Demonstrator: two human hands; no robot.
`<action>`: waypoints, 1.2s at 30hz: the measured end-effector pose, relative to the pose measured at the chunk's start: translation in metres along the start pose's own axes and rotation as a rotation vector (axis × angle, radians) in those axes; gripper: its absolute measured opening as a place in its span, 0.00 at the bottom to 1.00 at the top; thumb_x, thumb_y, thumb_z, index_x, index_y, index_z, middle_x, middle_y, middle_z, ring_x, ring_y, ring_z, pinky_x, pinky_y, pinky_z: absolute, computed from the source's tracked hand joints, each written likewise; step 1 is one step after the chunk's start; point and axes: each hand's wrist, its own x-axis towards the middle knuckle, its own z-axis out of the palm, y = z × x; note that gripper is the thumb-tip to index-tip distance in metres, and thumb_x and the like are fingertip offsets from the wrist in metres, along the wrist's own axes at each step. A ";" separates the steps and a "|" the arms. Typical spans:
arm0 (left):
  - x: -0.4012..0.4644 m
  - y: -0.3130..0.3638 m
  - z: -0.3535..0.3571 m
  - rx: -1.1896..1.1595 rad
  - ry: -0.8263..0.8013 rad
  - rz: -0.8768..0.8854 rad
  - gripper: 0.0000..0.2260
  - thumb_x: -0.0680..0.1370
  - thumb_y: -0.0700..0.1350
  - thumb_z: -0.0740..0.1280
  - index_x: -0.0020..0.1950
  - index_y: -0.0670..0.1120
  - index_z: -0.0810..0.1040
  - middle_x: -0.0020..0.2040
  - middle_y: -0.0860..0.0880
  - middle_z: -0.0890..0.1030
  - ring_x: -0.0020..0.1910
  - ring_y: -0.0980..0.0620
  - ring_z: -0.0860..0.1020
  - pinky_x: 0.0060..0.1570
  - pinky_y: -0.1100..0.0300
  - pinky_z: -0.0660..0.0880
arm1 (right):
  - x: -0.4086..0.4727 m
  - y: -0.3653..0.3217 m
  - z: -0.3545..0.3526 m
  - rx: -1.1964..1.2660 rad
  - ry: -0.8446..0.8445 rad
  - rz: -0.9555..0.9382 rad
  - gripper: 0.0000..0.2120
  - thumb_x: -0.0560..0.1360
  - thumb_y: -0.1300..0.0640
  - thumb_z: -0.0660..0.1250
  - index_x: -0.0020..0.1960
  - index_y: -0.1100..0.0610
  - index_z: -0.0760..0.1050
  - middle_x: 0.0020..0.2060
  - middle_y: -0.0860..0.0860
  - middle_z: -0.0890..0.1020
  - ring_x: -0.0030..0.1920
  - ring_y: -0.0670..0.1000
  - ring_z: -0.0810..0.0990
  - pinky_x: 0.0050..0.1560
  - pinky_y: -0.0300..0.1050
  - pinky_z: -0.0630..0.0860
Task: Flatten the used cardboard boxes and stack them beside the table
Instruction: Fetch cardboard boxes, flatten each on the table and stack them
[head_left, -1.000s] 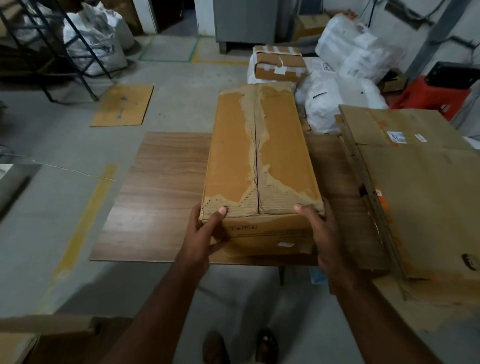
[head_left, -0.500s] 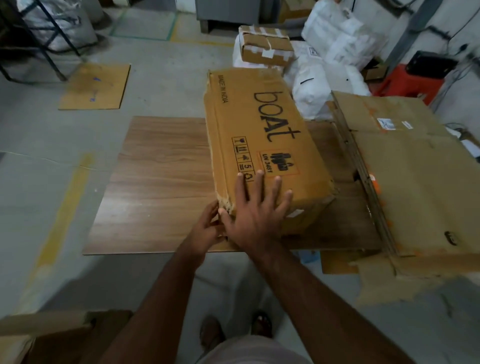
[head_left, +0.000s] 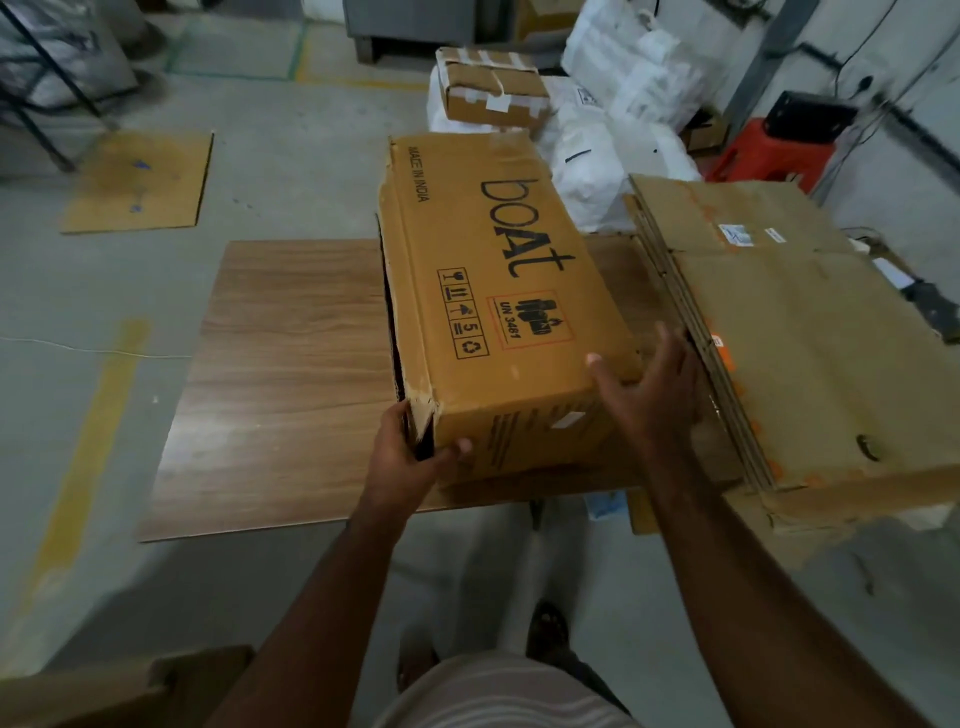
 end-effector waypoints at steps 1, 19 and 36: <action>0.001 0.000 0.001 0.003 0.006 -0.010 0.40 0.69 0.46 0.81 0.75 0.53 0.64 0.61 0.57 0.75 0.59 0.54 0.76 0.51 0.55 0.83 | 0.005 0.011 -0.003 0.118 -0.118 0.089 0.45 0.71 0.31 0.72 0.79 0.52 0.61 0.75 0.57 0.68 0.70 0.57 0.71 0.61 0.61 0.76; 0.029 -0.021 0.054 -0.349 0.087 -0.140 0.24 0.76 0.31 0.71 0.70 0.43 0.71 0.65 0.42 0.81 0.65 0.41 0.79 0.63 0.42 0.77 | 0.034 -0.023 -0.023 0.133 -0.301 -0.315 0.45 0.63 0.21 0.67 0.75 0.41 0.66 0.71 0.49 0.71 0.70 0.54 0.71 0.67 0.61 0.73; -0.003 -0.051 0.080 -0.761 0.218 -0.272 0.19 0.74 0.29 0.63 0.61 0.44 0.77 0.47 0.48 0.87 0.44 0.53 0.85 0.42 0.58 0.82 | -0.054 -0.097 0.034 -0.533 -0.148 -0.809 0.39 0.75 0.27 0.60 0.81 0.44 0.60 0.79 0.56 0.65 0.77 0.64 0.64 0.73 0.68 0.56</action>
